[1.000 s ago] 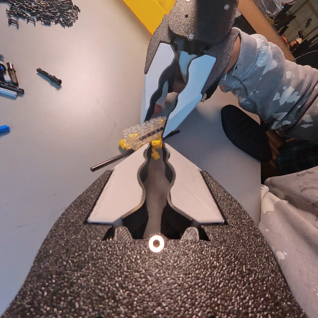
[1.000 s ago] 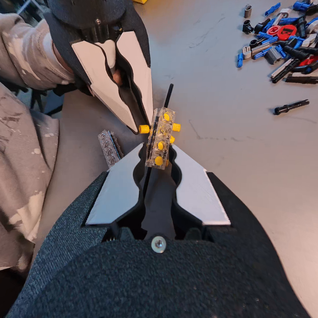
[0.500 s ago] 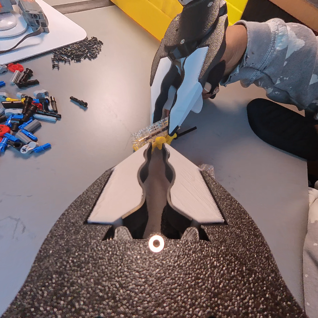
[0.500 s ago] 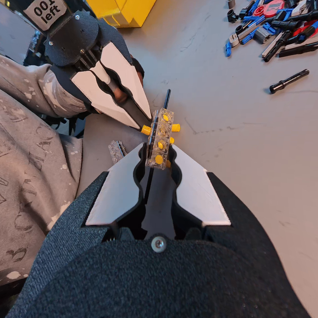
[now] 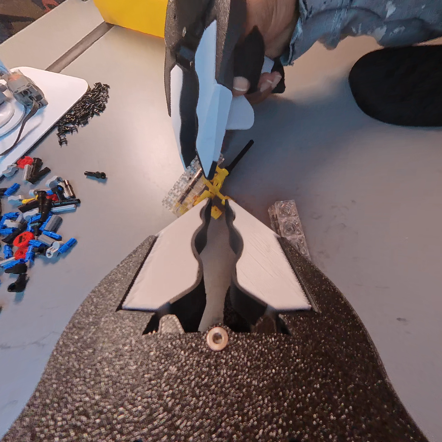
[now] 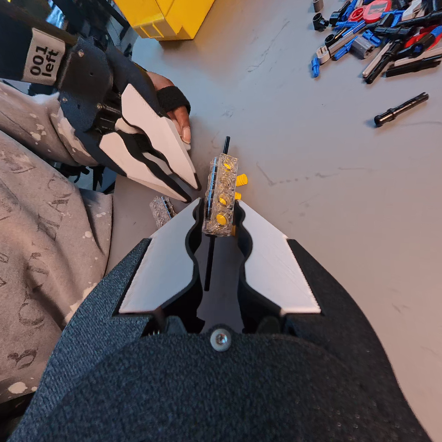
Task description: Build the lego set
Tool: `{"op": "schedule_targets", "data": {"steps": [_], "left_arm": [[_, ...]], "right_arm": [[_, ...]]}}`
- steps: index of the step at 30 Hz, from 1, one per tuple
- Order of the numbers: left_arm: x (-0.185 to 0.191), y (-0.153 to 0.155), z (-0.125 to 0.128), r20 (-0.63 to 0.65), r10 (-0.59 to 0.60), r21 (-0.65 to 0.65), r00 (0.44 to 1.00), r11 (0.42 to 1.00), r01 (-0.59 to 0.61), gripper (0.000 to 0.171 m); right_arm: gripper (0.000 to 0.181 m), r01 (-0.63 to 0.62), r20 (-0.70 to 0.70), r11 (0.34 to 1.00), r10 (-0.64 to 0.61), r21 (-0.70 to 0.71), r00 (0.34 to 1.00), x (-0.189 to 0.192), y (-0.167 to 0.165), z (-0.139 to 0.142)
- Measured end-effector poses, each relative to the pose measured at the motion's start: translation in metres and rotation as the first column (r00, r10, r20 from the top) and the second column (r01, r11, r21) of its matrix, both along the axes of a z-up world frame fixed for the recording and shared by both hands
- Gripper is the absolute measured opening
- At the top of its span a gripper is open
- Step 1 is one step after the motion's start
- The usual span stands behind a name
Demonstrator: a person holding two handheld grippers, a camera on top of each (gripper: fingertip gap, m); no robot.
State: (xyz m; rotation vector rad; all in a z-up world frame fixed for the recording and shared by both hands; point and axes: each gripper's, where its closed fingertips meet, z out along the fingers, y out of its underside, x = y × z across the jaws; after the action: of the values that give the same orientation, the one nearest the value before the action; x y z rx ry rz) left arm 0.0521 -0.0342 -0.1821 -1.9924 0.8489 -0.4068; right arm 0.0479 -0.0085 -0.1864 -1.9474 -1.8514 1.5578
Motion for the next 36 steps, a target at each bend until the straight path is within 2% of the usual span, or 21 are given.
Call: {"op": "schedule_targets", "data": {"steps": [3,5,9,13,18,23,27,36], "left_arm": [[-0.004,-0.001,-0.008,-0.113,-0.021,0.028,0.993,0.999,0.024,0.010],[-0.003,-0.006,-0.010,-0.125,-0.040,0.016,0.991,0.999,0.043,0.010],[-0.005,-0.010,-0.024,-0.076,-0.013,-0.114,0.997,0.993,0.004,0.015],[-0.005,-0.002,-0.028,-0.039,0.069,-0.176,0.997,0.982,-0.075,0.021],[-0.004,0.007,-0.028,-0.032,0.131,-0.203,0.991,0.970,-0.135,0.013],[-0.004,0.003,-0.023,0.021,0.111,-0.229,0.994,0.968,-0.103,0.013],[-0.004,0.001,-0.015,0.103,0.107,-0.250,0.989,0.965,-0.078,0.013],[-0.001,-0.004,-0.010,0.182,0.103,-0.317,0.978,0.948,-0.041,0.013]], "right_arm": [[0.024,-0.002,0.001,1.000,0.002,0.010,1.000,0.001,0.000,0.000],[0.024,0.000,-0.001,1.000,0.000,0.012,1.000,0.001,0.000,0.000],[0.024,0.008,-0.007,1.000,-0.008,0.025,1.000,0.001,0.002,-0.001],[0.024,0.022,-0.015,0.999,-0.021,0.041,1.000,0.000,0.003,-0.001],[0.024,0.035,-0.030,0.993,-0.032,0.110,0.999,-0.001,0.003,-0.002],[0.024,0.020,-0.047,0.974,-0.010,0.226,0.999,0.001,0.002,-0.004],[0.024,0.019,-0.053,0.973,-0.007,0.232,0.999,0.002,-0.001,-0.003],[0.024,-0.004,-0.047,0.963,0.017,0.269,0.999,0.001,-0.006,-0.003]]}}
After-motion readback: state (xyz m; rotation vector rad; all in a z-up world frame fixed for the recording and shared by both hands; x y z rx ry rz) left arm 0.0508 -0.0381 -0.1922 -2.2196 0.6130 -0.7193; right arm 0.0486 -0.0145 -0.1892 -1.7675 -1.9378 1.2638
